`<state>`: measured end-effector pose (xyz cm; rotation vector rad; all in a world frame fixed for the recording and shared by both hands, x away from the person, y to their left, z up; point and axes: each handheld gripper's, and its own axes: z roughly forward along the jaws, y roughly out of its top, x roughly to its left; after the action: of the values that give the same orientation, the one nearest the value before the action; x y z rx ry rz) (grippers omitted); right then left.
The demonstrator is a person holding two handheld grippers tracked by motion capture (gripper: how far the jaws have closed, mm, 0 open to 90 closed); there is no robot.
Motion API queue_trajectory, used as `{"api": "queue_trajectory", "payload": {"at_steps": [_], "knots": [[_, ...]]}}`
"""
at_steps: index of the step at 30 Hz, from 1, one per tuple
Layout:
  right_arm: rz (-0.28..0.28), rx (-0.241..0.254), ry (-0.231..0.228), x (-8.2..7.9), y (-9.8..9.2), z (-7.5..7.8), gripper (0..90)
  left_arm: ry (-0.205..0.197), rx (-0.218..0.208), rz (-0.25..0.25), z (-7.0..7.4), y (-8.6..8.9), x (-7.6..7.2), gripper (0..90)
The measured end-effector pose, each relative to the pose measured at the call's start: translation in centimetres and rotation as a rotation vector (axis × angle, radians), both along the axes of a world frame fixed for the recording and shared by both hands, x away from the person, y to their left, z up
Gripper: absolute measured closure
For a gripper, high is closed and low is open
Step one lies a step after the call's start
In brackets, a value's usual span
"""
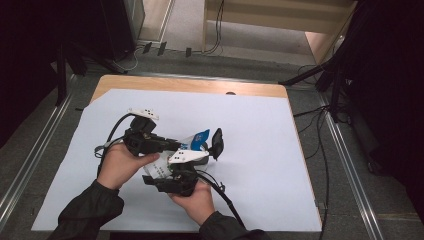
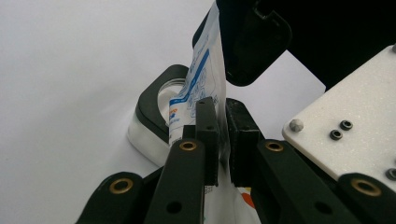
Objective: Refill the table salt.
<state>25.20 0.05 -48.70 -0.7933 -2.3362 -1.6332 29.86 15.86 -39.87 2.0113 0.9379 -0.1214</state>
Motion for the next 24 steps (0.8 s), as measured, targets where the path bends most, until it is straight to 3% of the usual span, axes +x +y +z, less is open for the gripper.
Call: {"api": "queue_trajectory", "payload": {"at_steps": [13,24], "knots": [[0.002,-0.090,-0.115,-0.3,0.6,-0.9,63.0,0.017,0.008,-0.026,-0.9,0.7,0.1,84.3],[0.006,-0.104,-0.133,-0.5,0.5,-1.6,61.2,0.032,0.012,-0.048,-1.5,0.5,0.5,82.9]]}}
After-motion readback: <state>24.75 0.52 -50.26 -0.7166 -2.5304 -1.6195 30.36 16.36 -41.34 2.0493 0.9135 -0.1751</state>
